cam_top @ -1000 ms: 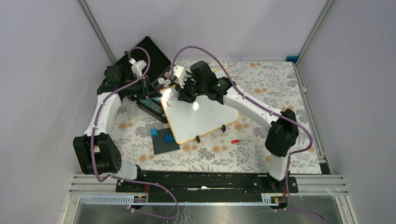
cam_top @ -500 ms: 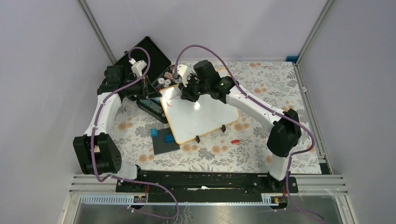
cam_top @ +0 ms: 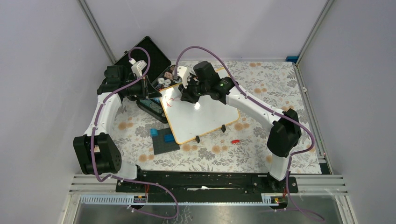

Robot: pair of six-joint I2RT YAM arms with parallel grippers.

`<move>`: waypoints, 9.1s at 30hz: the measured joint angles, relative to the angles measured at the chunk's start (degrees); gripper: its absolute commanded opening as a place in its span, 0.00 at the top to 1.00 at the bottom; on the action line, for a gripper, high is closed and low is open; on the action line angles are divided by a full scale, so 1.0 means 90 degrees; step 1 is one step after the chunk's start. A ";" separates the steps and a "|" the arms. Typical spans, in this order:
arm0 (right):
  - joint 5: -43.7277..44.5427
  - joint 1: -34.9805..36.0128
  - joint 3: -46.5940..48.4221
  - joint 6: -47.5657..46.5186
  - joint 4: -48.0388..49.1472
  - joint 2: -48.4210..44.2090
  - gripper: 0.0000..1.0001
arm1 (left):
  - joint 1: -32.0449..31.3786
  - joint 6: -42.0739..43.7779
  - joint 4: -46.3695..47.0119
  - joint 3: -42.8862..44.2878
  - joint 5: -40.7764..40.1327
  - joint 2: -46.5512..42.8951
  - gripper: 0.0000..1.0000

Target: Write a sentence on the whiteboard

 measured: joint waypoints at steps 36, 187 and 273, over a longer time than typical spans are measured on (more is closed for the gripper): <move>-0.0029 0.0046 0.0352 -0.0041 -0.0209 -0.0180 1.00 | -0.0007 0.0000 -0.0015 0.0000 0.0015 -0.0034 1.00; 0.0022 -0.0017 -0.0187 0.0311 -0.0044 -0.0102 1.00 | -0.0131 0.0024 -0.0041 -0.0136 -0.0051 -0.0010 1.00; 0.0017 -0.0318 -0.0240 0.0262 -0.0364 -0.0272 1.00 | -0.0138 0.0024 -0.0036 -0.0136 -0.0051 -0.0010 1.00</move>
